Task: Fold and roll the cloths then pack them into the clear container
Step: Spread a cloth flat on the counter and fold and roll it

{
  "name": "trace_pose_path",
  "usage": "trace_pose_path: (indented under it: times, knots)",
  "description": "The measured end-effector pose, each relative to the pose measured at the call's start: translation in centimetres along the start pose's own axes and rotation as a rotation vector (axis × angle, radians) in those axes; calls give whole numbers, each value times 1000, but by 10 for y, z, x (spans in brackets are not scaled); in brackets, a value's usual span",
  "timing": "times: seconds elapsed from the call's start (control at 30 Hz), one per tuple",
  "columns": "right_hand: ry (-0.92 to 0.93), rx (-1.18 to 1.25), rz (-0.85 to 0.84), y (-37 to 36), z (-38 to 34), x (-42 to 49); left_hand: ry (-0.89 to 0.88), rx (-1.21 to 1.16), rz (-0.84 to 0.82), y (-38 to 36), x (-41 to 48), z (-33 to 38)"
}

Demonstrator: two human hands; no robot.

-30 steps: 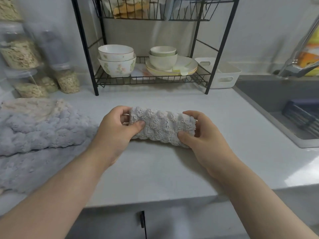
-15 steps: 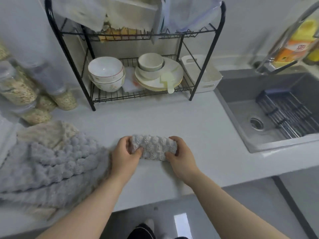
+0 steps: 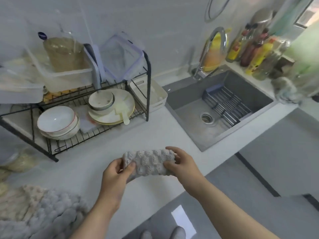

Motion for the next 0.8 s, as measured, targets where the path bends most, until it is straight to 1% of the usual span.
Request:
trace_pose_path:
  times: [0.13, 0.23, 0.33, 0.47, 0.6, 0.7, 0.8]
  knots:
    - [78, 46, 116, 55, -37, -36, -82, 8, -231, -72, 5, 48]
    - [177, 44, 207, 100, -69, -60, -174, 89, -375, -137, 13, 90]
    - [279, 61, 348, 158, -101, -90, -257, 131, -562, -213, 5, 132]
    - [400, 142, 544, 243, -126, -145, -314, 159, -811, -314, -17, 169]
    - [484, 151, 659, 312, -135, -195, -377, 179, -899, -401, -33, 182]
    - [530, 162, 734, 352, -135, -224, -372, 119, -921, -457, -46, 183]
    - [558, 190, 821, 385, -130, -255, -357, 100, -986, -509, -63, 176]
Point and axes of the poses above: each hand's wrist, its own x-axis towards the middle knuckle, its own y-axis out of the back of the hand, z = x × y, the point moved 3 cm from there along x, towards the middle knuckle, and after that the axes turned 8 degrees about -z, right-handed, at the moved point
